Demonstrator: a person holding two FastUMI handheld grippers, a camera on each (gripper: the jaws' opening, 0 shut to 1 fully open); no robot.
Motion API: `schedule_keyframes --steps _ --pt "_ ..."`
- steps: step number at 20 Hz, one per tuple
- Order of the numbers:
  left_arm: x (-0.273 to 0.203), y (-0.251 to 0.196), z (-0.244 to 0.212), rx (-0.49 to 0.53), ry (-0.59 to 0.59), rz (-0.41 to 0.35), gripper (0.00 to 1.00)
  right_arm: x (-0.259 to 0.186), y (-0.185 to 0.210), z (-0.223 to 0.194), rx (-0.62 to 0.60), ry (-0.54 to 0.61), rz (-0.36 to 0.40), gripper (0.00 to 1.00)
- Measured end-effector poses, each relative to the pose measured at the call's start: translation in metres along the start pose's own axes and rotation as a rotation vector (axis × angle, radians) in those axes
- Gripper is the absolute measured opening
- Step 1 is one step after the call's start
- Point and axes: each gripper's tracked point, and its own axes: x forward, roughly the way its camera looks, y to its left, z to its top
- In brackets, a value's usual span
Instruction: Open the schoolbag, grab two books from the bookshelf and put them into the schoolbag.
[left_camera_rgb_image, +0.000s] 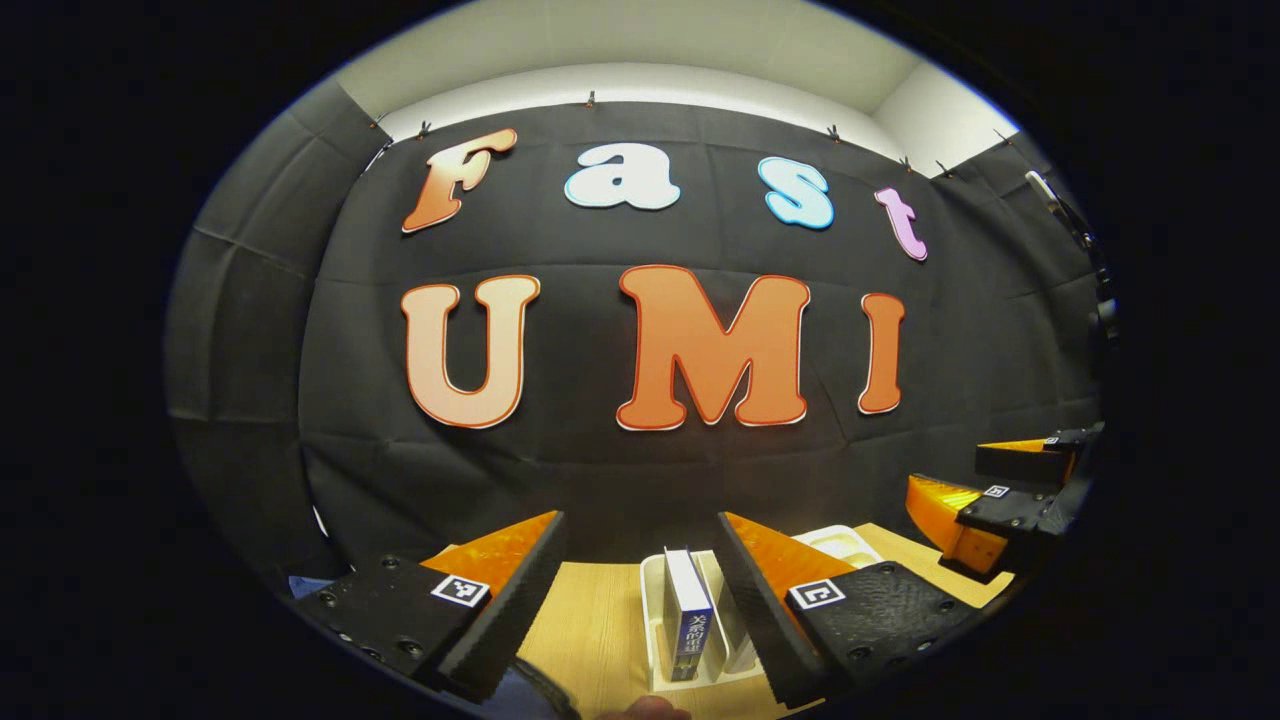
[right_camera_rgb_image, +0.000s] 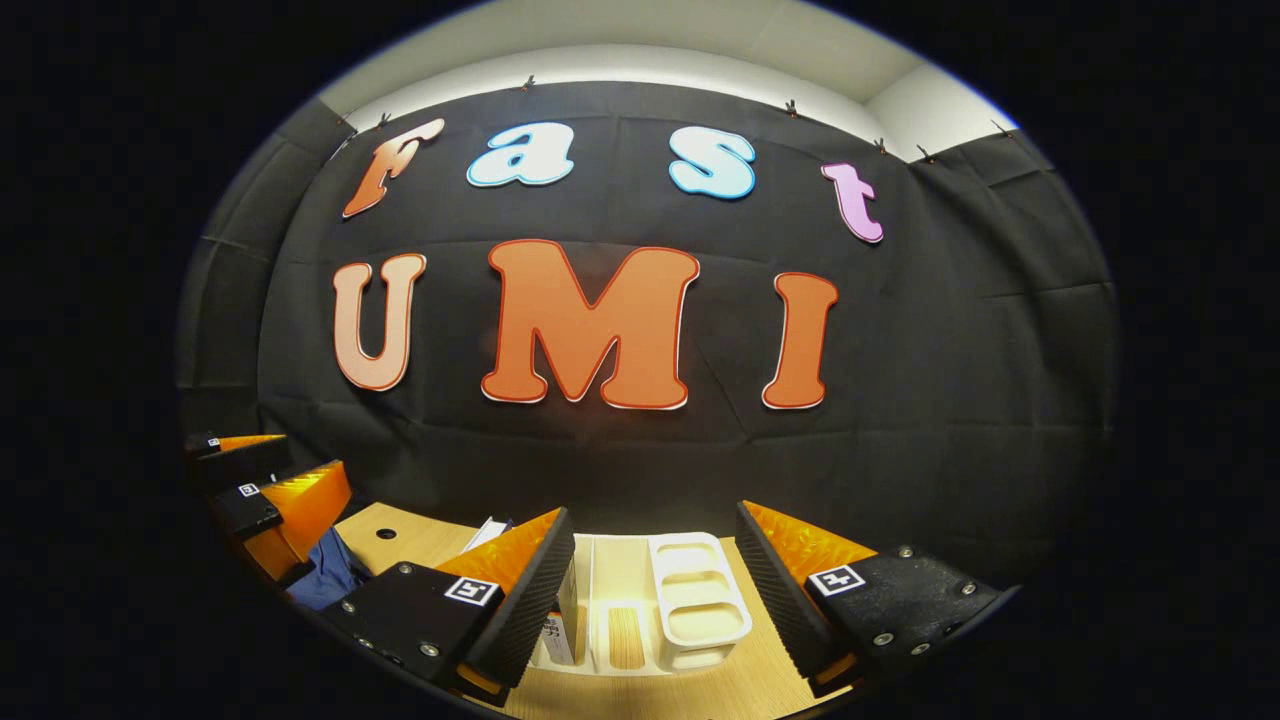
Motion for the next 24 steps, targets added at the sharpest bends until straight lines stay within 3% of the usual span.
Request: schedule_keyframes --steps 9,24 --pt "-0.006 0.034 -0.037 0.074 0.123 0.042 0.92 0.009 -0.002 -0.014 0.011 0.032 0.009 0.97" --pt "-0.061 0.087 -0.212 0.381 0.633 0.076 0.92 0.024 -0.034 -0.050 0.036 0.083 -0.009 0.97"
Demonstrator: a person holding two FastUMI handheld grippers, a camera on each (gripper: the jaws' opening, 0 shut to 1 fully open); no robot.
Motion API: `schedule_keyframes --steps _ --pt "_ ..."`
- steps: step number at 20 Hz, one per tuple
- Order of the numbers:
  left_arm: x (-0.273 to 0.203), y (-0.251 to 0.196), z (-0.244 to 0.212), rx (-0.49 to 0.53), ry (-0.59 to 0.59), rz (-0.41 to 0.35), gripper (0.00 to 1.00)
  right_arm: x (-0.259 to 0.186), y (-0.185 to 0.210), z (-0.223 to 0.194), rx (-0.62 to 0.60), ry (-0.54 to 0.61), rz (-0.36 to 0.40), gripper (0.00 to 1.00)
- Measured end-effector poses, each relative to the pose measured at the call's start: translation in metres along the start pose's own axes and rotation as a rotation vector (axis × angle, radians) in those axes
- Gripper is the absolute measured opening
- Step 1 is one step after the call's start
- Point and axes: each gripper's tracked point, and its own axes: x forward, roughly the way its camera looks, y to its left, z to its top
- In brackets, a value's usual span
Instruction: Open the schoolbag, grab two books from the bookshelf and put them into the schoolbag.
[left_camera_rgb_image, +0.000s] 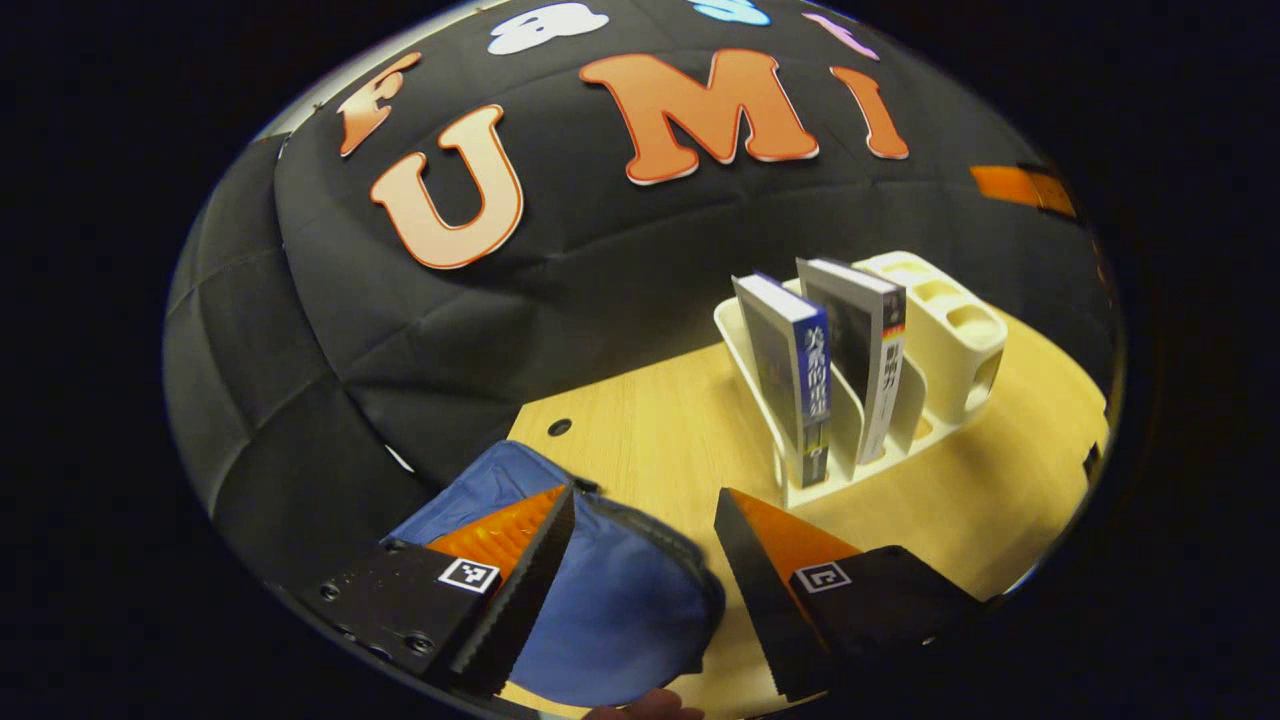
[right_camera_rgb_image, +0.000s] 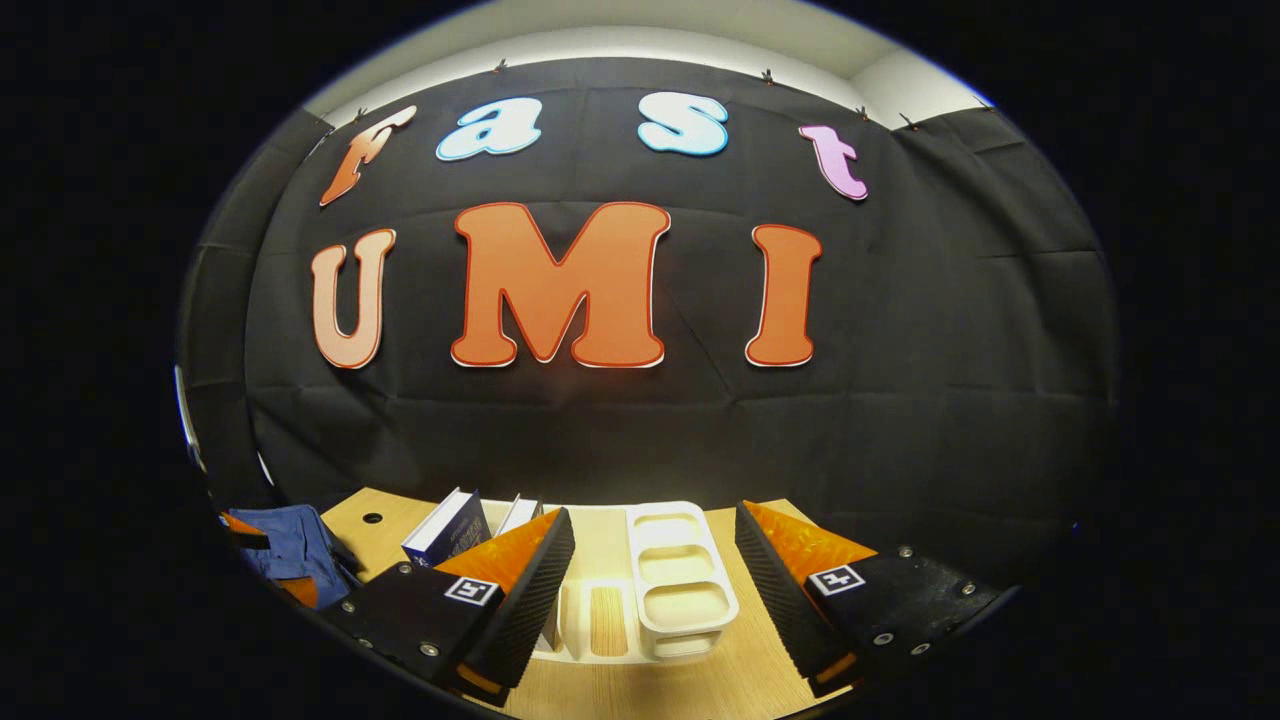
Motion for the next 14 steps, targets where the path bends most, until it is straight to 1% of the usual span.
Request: schedule_keyframes --steps 2,6,9,12,14 --pt "0.007 -0.007 -0.022 0.039 0.056 -0.003 0.92 0.002 -0.001 -0.005 -0.003 0.010 0.006 0.97" --pt "0.015 -0.014 -0.066 0.141 0.168 0.039 0.92 0.002 -0.003 -0.014 -0.019 0.026 0.014 0.97" --pt "0.020 -0.025 -0.086 0.270 0.193 0.056 0.91 0.002 -0.006 -0.020 -0.033 0.039 0.015 0.97" --pt "0.020 -0.033 -0.113 0.421 0.229 0.093 0.90 0.002 -0.010 -0.029 -0.048 0.059 0.013 0.97" --pt "0.016 -0.040 -0.133 0.469 0.265 0.101 0.89 0.003 -0.011 -0.034 -0.055 0.068 0.011 0.97"
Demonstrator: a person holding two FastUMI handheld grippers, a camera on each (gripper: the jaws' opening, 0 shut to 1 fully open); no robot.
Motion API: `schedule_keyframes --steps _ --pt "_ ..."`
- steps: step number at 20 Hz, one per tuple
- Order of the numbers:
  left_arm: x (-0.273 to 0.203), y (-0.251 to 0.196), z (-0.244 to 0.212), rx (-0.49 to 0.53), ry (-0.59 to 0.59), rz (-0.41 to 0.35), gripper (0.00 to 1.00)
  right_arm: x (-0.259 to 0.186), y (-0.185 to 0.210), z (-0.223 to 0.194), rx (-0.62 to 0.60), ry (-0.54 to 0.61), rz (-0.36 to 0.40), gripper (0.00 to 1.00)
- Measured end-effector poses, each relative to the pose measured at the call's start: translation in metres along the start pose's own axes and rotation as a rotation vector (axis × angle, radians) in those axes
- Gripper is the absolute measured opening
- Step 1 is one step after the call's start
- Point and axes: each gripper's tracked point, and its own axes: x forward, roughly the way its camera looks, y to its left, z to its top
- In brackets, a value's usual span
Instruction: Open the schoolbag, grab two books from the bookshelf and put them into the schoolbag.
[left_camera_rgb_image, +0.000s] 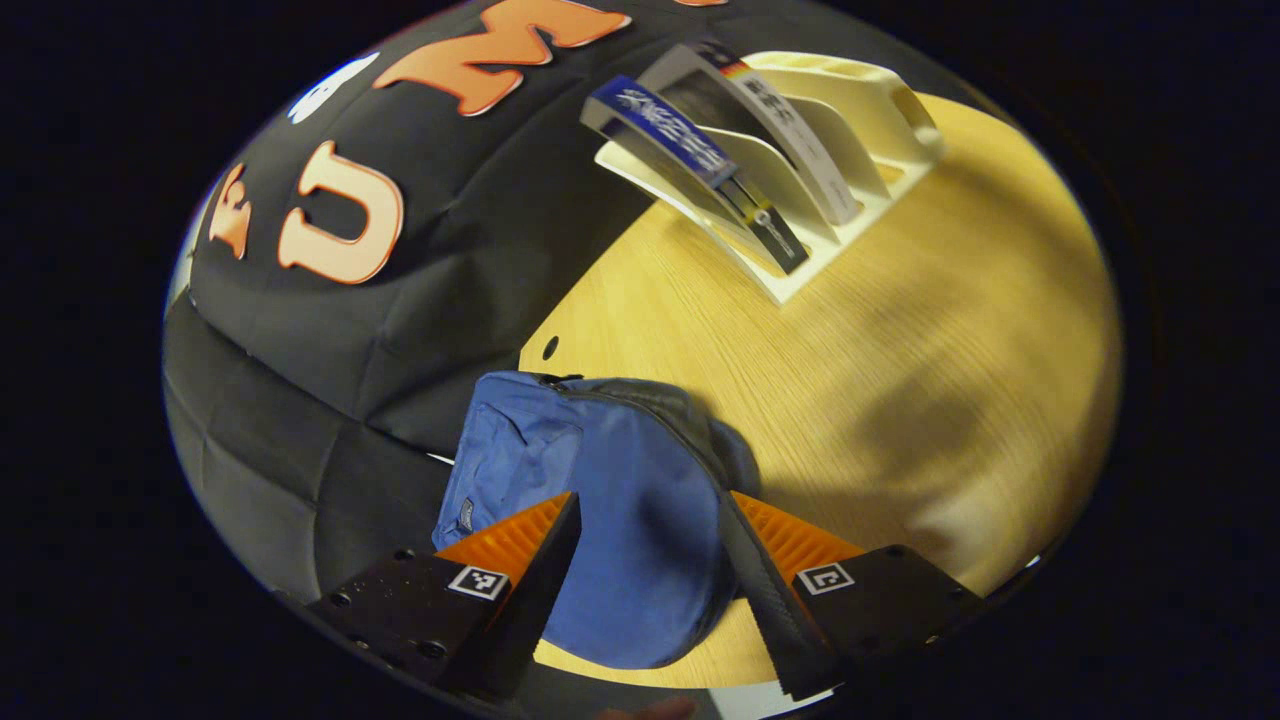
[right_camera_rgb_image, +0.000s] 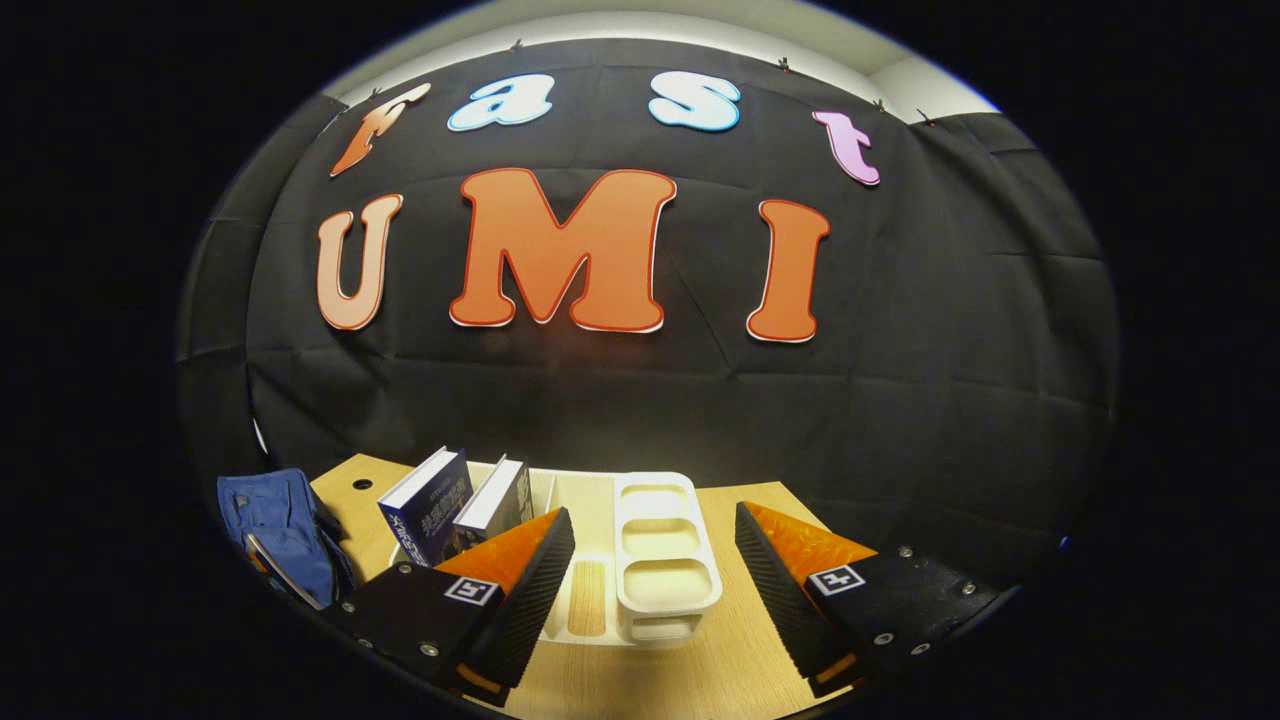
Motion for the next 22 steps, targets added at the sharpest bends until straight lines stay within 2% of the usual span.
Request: schedule_keyframes --steps 7,11,13,14,15,16,17,18,19,22 --pt "0.016 -0.011 -0.032 -0.008 0.122 0.030 0.87 0.004 0.000 -0.003 -0.009 0.005 0.002 0.97" --pt "0.020 -0.018 -0.029 -0.023 0.120 0.019 0.84 0.004 -0.003 -0.001 0.000 0.000 -0.006 0.97" --pt "0.014 -0.011 -0.024 -0.023 0.099 0.045 0.51 0.004 -0.005 0.000 0.001 -0.006 -0.015 0.97" --pt "0.015 -0.011 -0.023 -0.034 0.101 0.041 0.54 0.005 -0.007 -0.001 0.002 -0.003 -0.018 0.97" --pt "0.014 -0.010 -0.027 -0.045 0.115 0.032 0.51 0.005 -0.008 -0.001 0.005 -0.002 -0.020 0.97" --pt "0.016 -0.009 -0.027 -0.058 0.116 0.022 0.52 0.005 -0.007 -0.002 0.006 -0.001 -0.019 0.97" --pt "0.015 -0.005 -0.024 -0.070 0.115 0.025 0.35 0.005 -0.007 -0.002 0.005 -0.003 -0.020 0.97" --pt "0.014 -0.001 -0.020 -0.082 0.108 0.027 0.39 0.005 -0.005 -0.002 0.004 -0.001 -0.016 0.97" --pt "0.012 0.002 -0.019 -0.096 0.105 0.018 0.16 0.006 -0.003 -0.003 0.005 0.001 -0.012 0.97" --pt "0.006 0.014 -0.008 -0.148 0.095 -0.021 0.10 0.008 0.007 -0.004 0.009 0.007 0.015 0.97"
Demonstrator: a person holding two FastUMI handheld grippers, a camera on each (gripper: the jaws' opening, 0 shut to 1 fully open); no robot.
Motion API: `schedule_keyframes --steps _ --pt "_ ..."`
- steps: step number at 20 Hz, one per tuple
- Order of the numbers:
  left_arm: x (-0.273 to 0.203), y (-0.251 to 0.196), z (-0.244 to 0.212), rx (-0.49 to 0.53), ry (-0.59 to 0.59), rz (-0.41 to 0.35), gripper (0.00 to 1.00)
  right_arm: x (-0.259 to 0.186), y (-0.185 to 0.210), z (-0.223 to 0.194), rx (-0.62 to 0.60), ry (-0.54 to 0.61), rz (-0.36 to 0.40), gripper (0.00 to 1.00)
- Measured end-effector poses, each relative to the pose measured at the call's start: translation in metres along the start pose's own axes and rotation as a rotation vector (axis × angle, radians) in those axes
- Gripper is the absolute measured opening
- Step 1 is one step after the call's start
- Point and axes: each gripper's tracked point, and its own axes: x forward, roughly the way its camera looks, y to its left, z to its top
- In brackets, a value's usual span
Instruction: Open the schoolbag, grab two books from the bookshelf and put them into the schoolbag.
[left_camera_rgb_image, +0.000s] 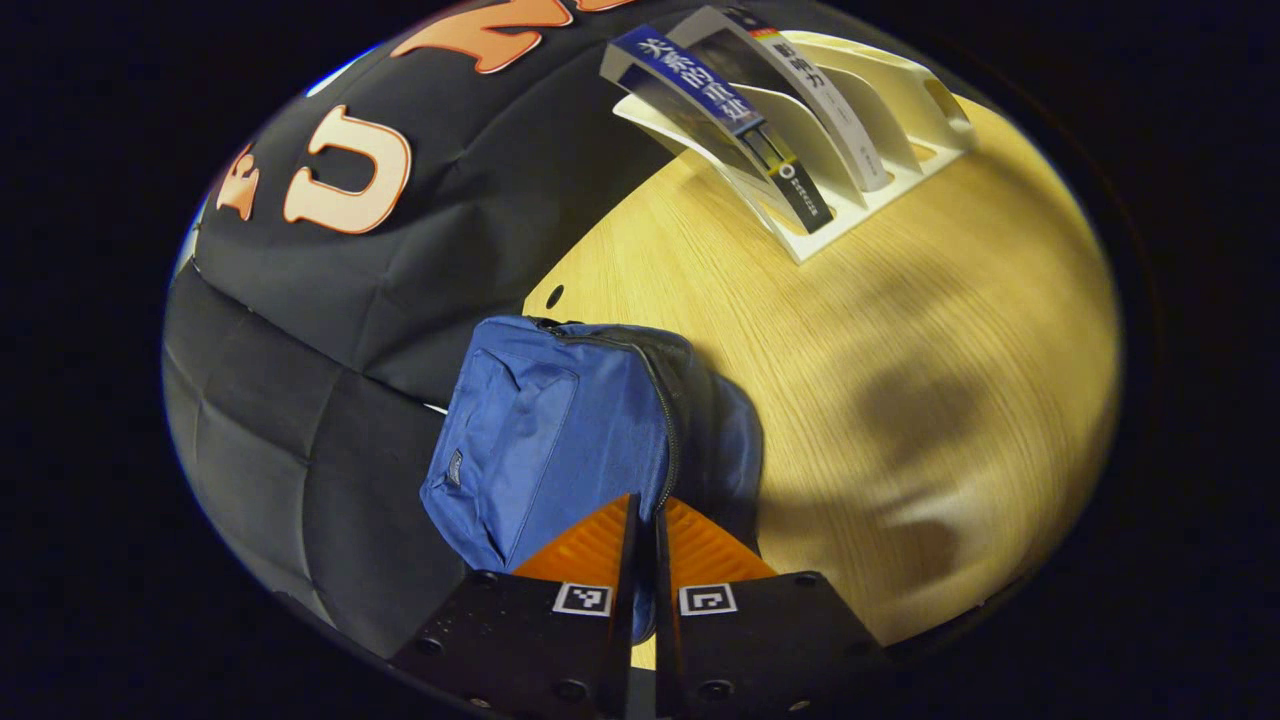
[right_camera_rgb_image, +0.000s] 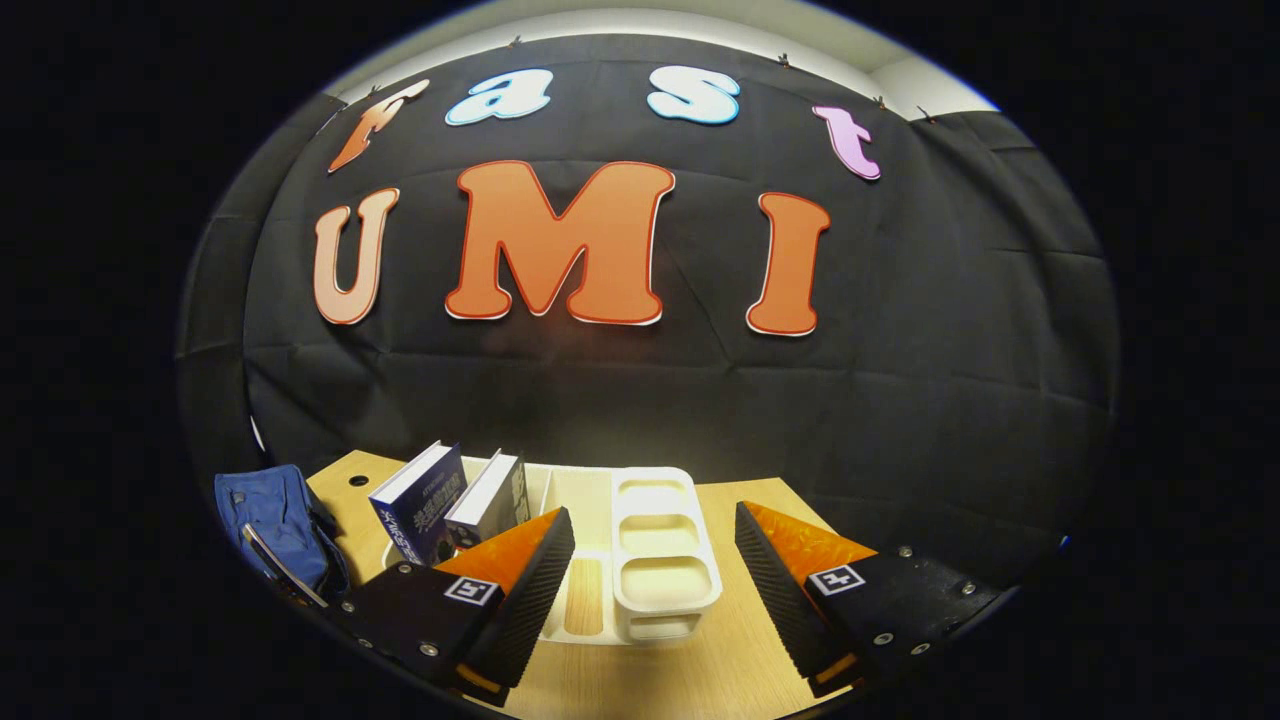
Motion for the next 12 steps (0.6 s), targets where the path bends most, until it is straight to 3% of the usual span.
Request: schedule_keyframes --steps 5,12 --pt "-0.016 0.039 0.025 -0.042 -0.049 -0.034 0.04 0.004 0.037 -0.006 0.011 0.052 0.090 0.97" --pt "-0.049 0.113 0.067 -0.149 -0.150 -0.058 0.04 0.007 0.119 0.005 -0.004 0.146 0.277 0.97"
